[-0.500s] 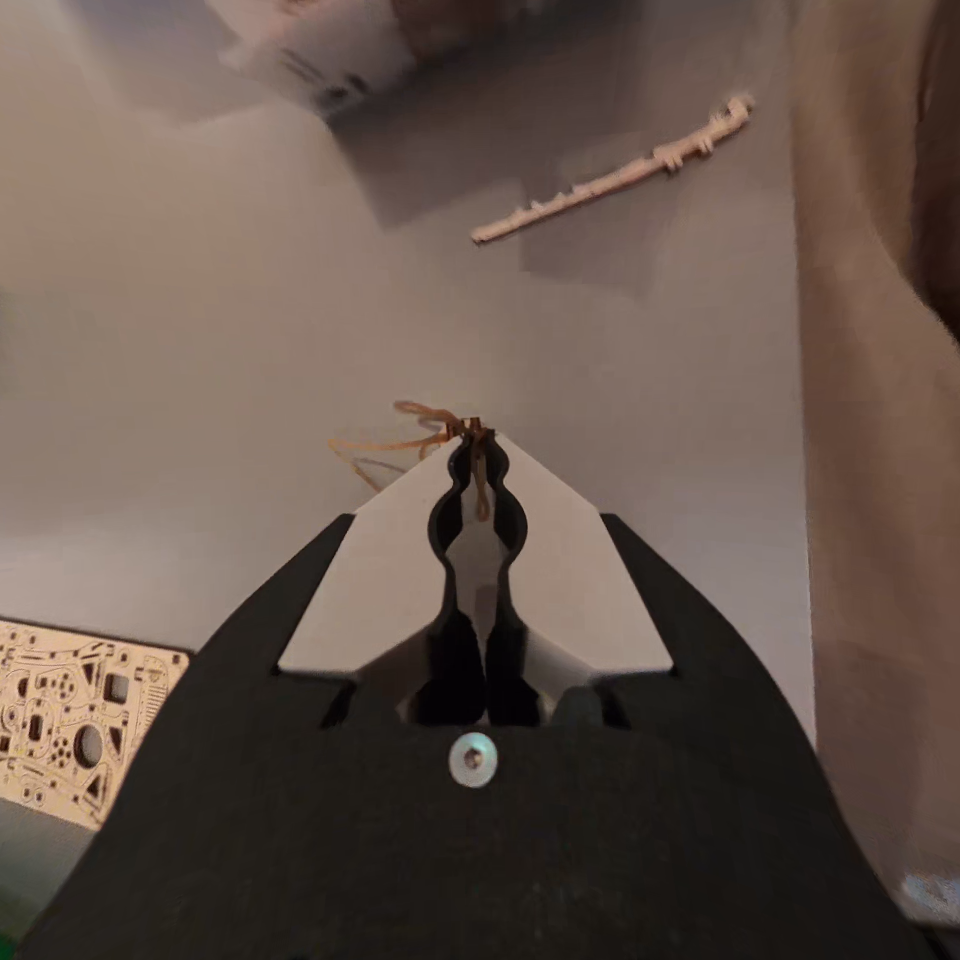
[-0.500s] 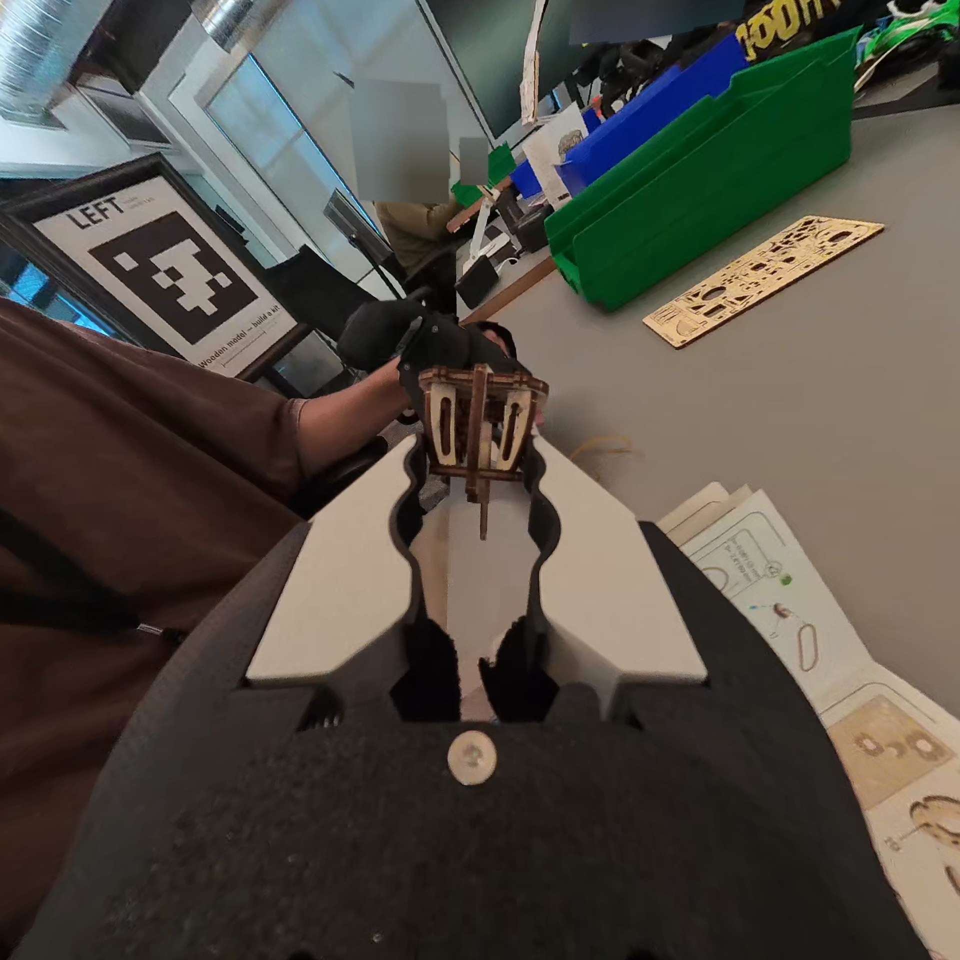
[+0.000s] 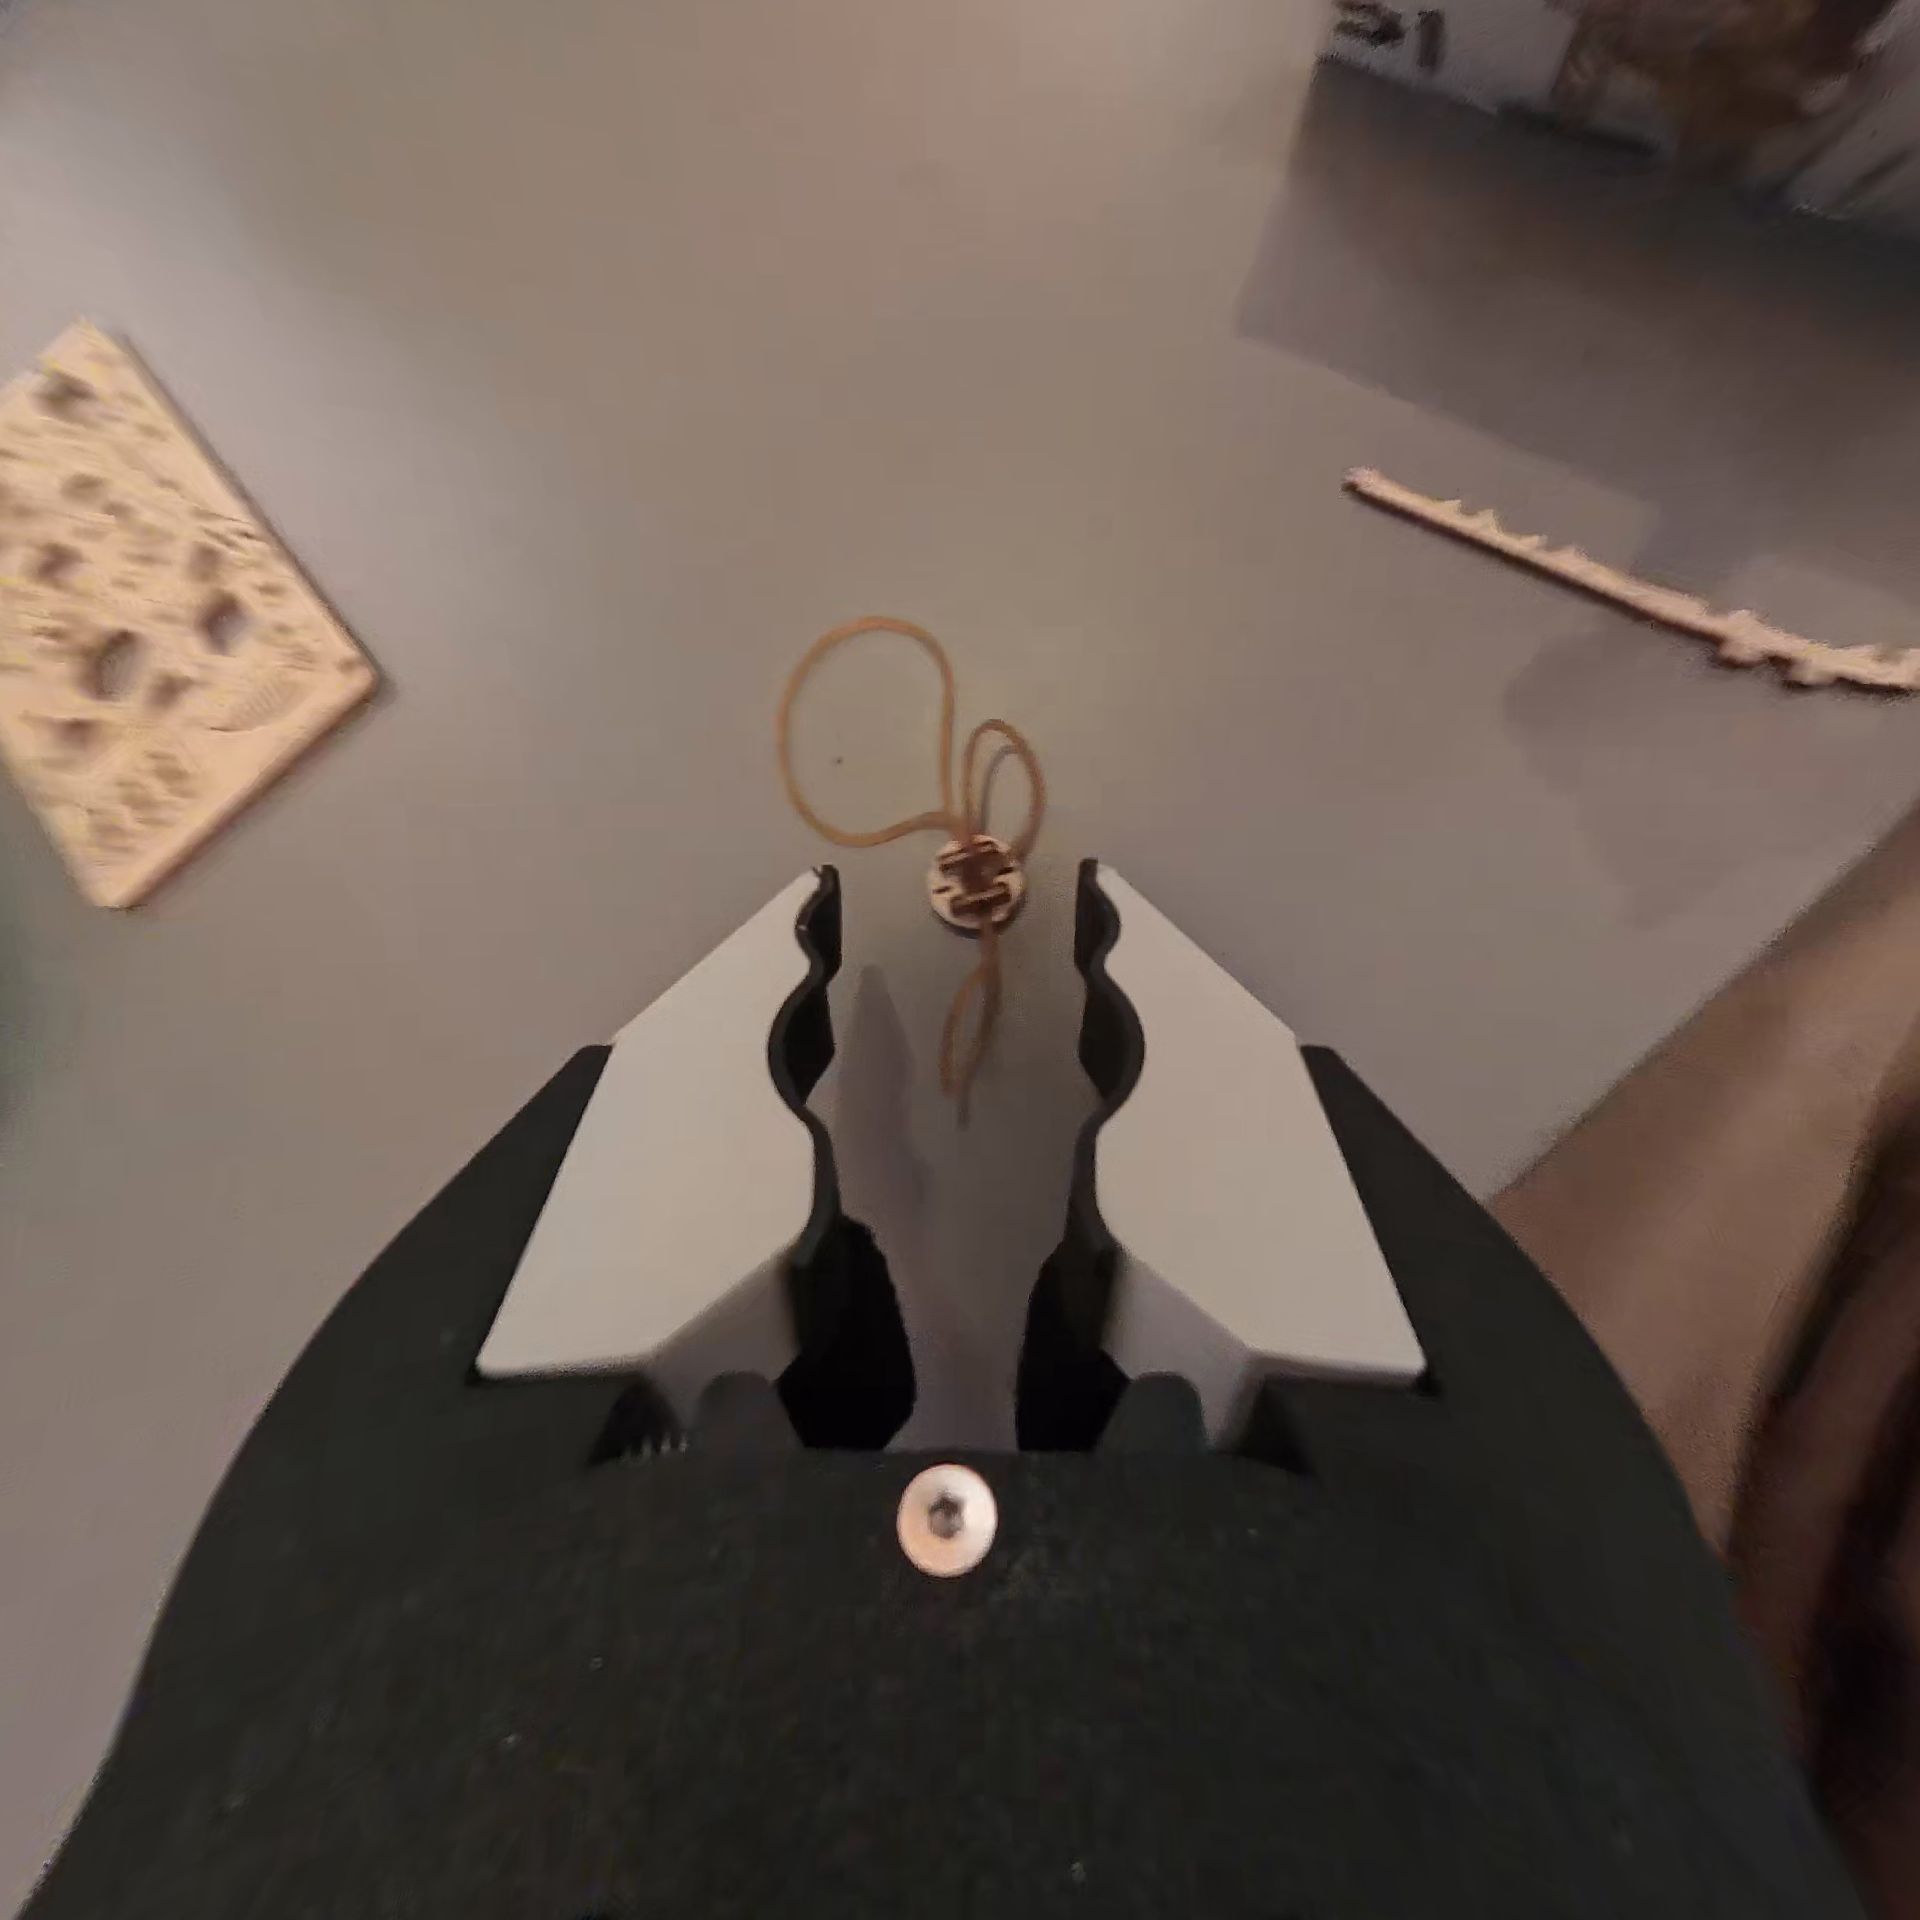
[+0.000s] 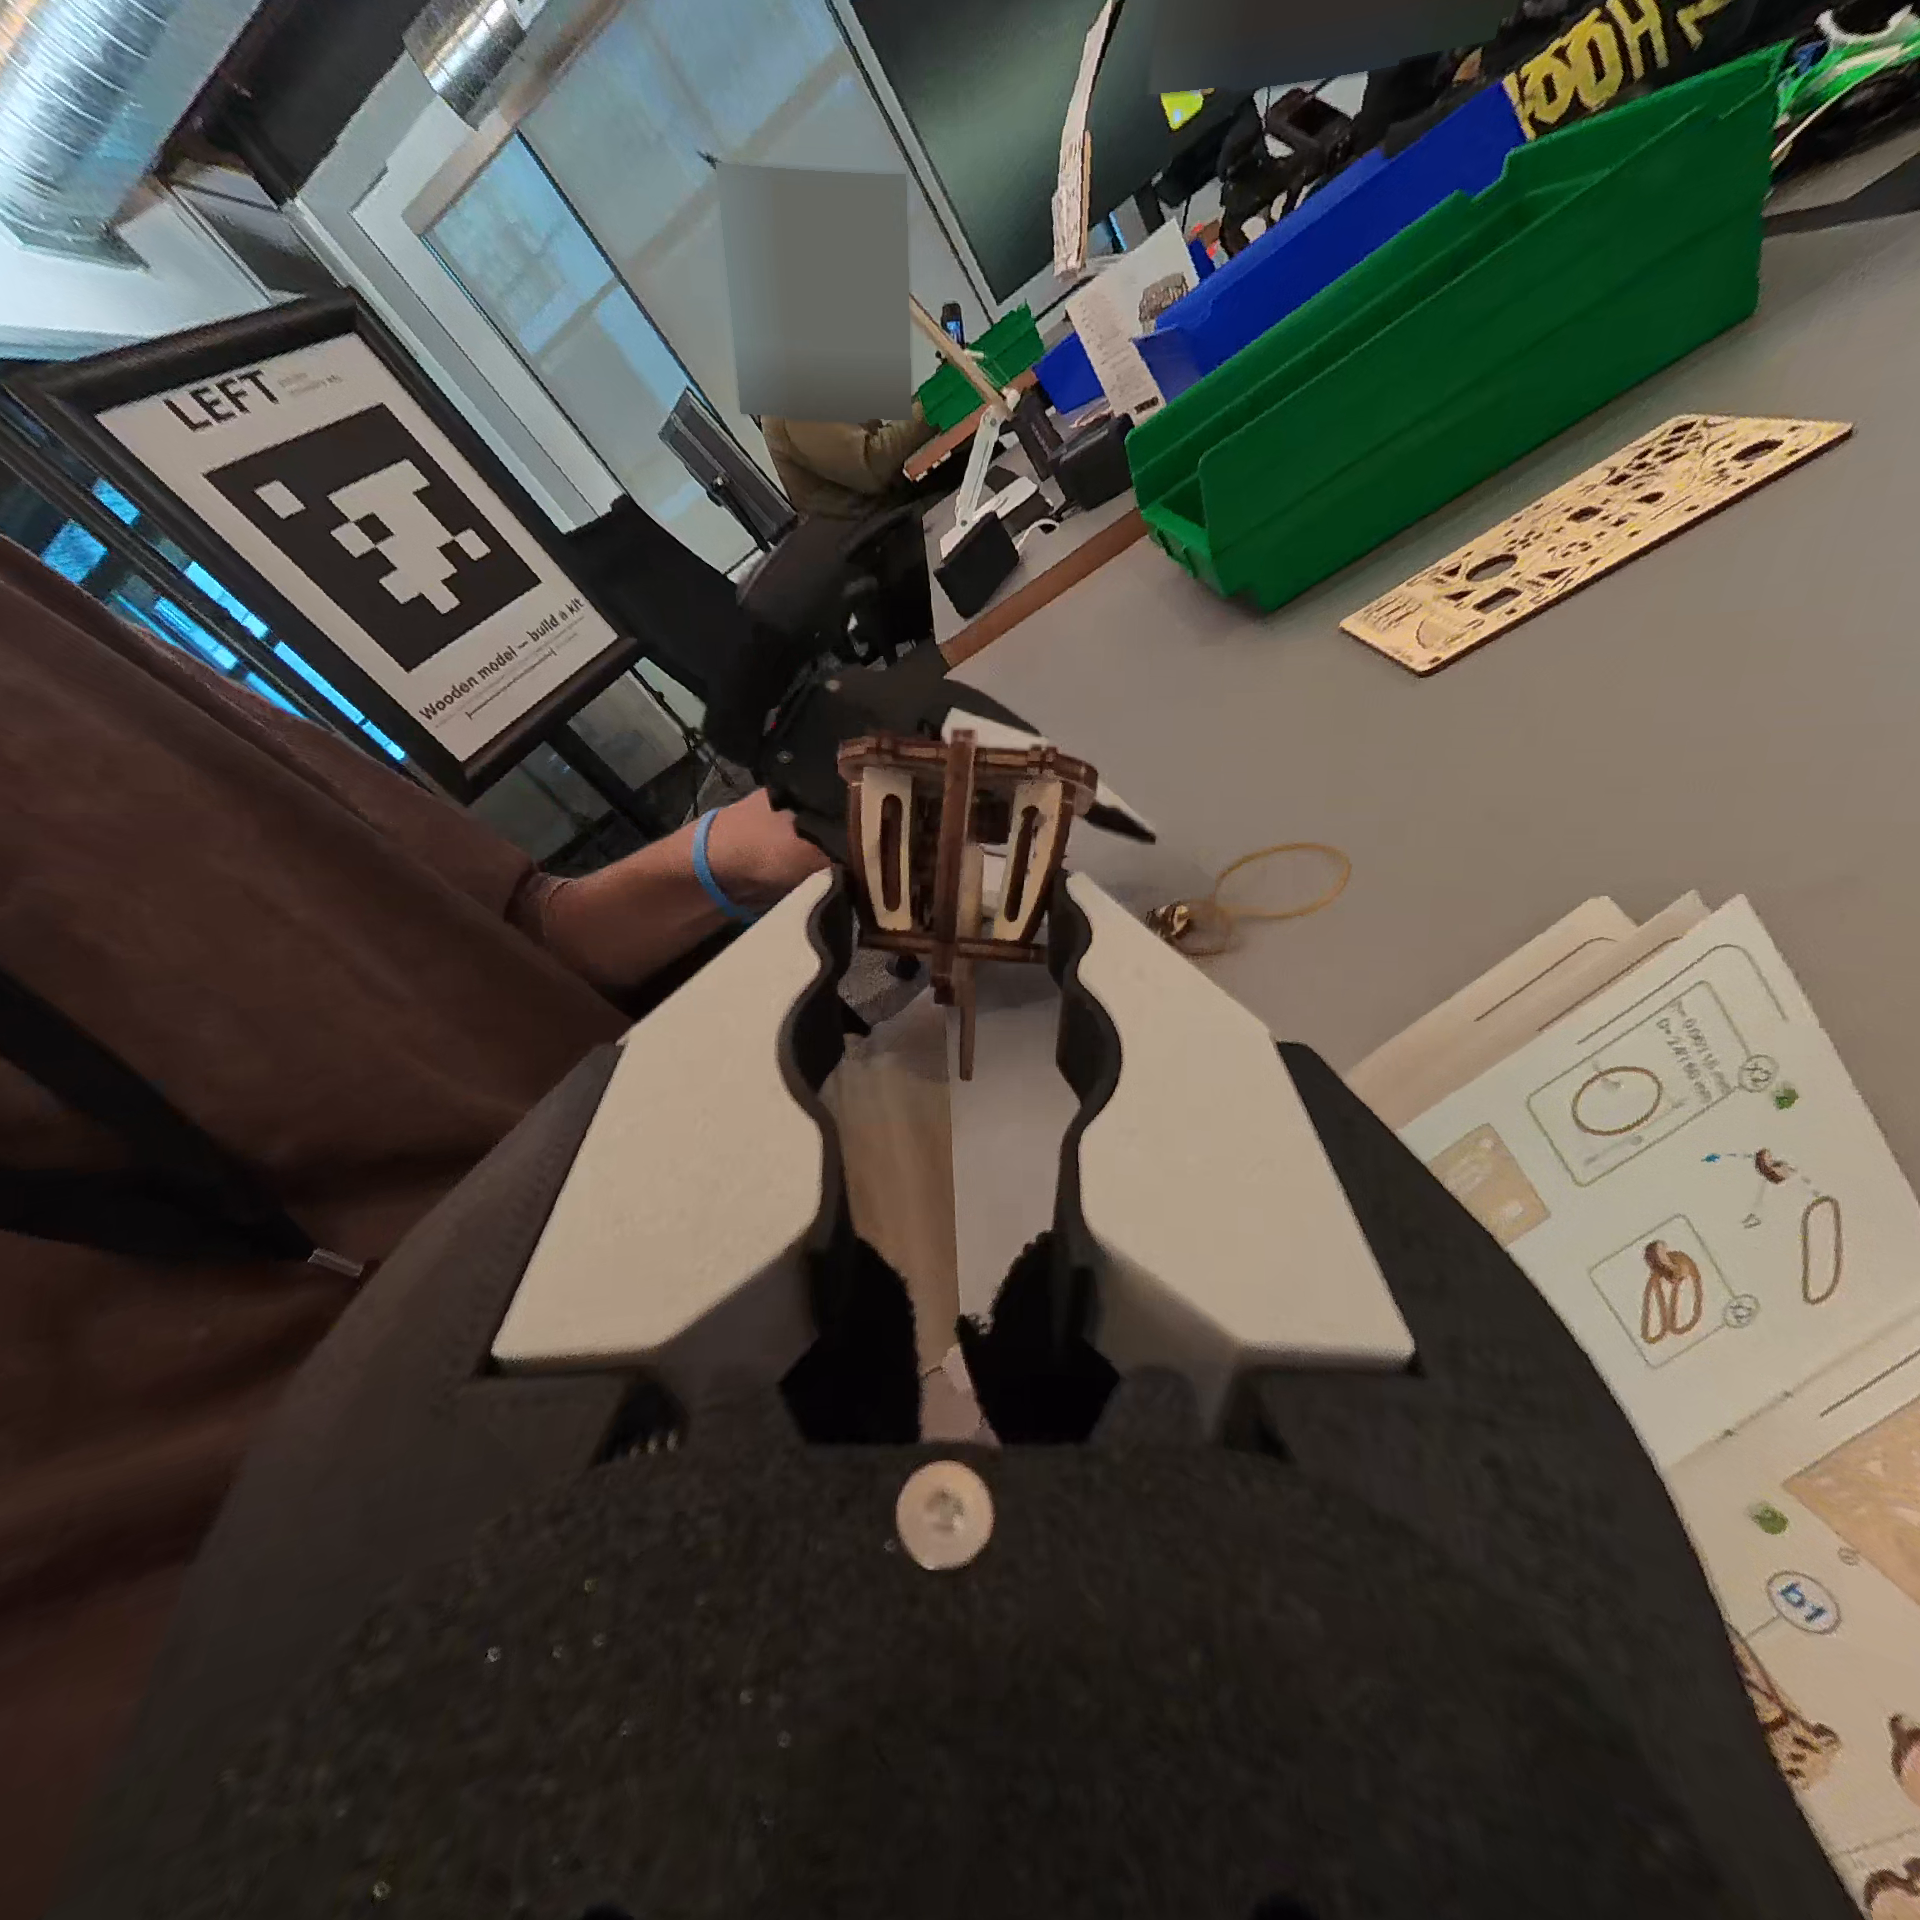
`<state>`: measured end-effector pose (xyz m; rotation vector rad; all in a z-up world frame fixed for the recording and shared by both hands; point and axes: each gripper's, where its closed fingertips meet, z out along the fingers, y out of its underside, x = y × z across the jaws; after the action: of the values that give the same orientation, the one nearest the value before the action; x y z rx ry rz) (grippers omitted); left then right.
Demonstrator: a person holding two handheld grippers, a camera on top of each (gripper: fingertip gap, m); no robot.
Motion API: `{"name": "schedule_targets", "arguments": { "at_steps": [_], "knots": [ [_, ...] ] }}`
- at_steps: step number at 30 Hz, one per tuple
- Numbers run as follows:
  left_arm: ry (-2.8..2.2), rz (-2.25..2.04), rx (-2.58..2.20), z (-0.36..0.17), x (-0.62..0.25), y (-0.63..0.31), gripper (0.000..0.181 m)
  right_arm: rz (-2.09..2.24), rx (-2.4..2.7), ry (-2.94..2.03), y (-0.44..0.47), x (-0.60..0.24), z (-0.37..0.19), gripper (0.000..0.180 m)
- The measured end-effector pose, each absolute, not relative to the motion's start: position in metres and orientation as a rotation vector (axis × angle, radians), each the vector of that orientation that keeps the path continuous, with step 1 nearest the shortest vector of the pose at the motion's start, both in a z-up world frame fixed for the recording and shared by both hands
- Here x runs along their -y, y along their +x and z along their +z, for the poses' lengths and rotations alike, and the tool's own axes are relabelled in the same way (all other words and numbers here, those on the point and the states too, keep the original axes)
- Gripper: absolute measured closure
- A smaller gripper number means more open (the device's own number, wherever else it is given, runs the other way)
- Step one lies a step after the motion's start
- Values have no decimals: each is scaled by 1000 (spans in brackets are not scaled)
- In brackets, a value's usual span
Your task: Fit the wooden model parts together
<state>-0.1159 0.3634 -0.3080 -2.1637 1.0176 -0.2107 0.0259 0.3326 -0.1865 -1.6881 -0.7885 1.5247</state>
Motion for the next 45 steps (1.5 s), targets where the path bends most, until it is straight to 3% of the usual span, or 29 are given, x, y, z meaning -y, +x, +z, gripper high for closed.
{"name": "schedule_targets", "arguments": {
  "at_steps": [15,21,24,36,45],
  "knots": [
    [-2204,-128,-1118,-327,-372,-107,167,1509,861,-1729,13,-326,-197,143],
    [-1654,-1186,-785,-171,-334,-41,166,1756,958,-1631,1,-292,-175,144],
    [-1529,-1518,-717,-143,-312,-33,166,1784,1006,-1637,-8,-282,-175,144],
    [-1495,-1912,-620,-145,-286,-27,166,2107,987,-1641,-26,-259,-163,144],
    [-1555,-1864,-620,-152,-289,-23,167,2004,966,-1696,-22,-269,-173,144]
  ]
}}
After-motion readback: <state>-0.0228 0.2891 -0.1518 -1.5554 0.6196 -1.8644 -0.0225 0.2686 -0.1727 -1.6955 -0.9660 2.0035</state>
